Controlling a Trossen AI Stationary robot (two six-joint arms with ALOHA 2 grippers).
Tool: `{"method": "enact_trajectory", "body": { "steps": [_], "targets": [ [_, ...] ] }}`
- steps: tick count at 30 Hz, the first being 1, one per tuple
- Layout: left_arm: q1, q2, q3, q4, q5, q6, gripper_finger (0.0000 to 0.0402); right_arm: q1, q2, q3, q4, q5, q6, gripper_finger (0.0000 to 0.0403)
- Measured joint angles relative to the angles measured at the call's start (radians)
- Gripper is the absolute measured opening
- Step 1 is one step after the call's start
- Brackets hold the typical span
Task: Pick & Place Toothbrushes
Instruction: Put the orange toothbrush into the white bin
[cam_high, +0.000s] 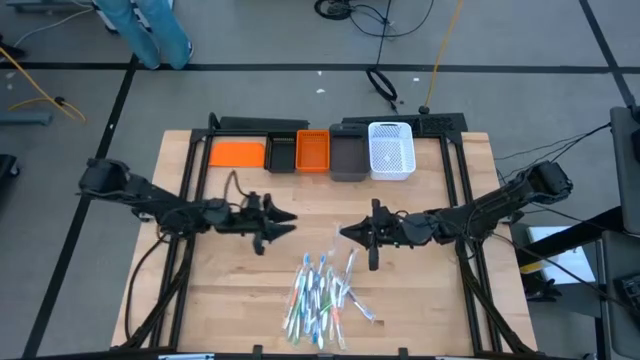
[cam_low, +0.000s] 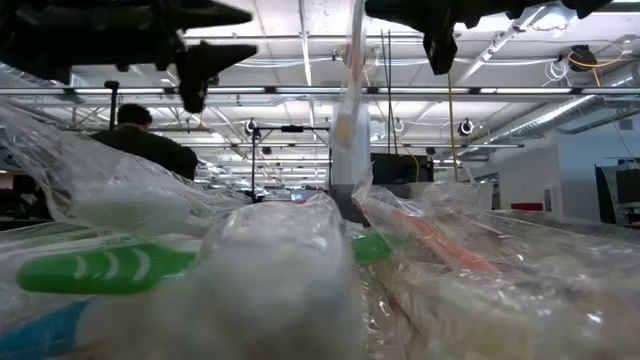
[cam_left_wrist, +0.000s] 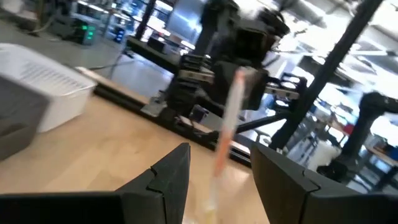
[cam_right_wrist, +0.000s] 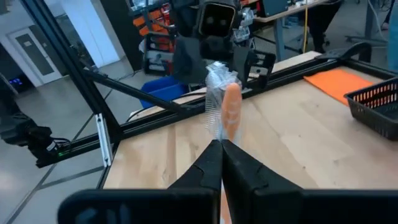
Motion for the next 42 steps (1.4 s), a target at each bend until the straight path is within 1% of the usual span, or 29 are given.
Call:
{"method": "enact_trajectory", "body": {
  "steps": [3,8,13,15,21,25,34,39,42],
  "targets": [
    [0.001,0.088,0.098,-0.028,0.024,0.005,0.017,0.001,0.0,0.017,0.001,-0.001,-0.025,0.0],
    [0.002,0.2,0.227,-0.088,0.055,0.027,0.017,0.003,0.0,0.032,0.0,-0.001,-0.053,0.0],
    [0.002,0.276,0.31,-0.117,0.139,0.058,0.017,0.003,0.0,0.035,0.0,-0.001,-0.062,0.0],
    [0.002,0.293,0.33,-0.117,0.153,0.061,0.017,0.003,0.0,0.035,0.001,-0.001,-0.062,0.0],
    [0.002,0.32,0.351,-0.115,0.157,0.064,0.017,0.003,0.0,0.035,0.002,0.0,-0.062,0.0],
    [0.0,0.319,0.351,-0.136,0.091,0.081,0.017,0.002,0.0,0.035,0.015,0.001,-0.063,0.0],
    [-0.008,0.319,0.351,-0.127,0.086,0.091,0.017,0.001,0.0,0.035,0.033,0.001,-0.07,0.0],
    [-0.011,0.319,0.351,-0.127,0.085,0.102,0.017,-0.019,0.0,0.035,0.04,0.001,-0.07,0.0],
    [-0.019,0.319,0.351,-0.127,0.063,0.11,0.017,-0.032,0.0,0.035,0.043,0.0,-0.07,0.0]
  ]
}}
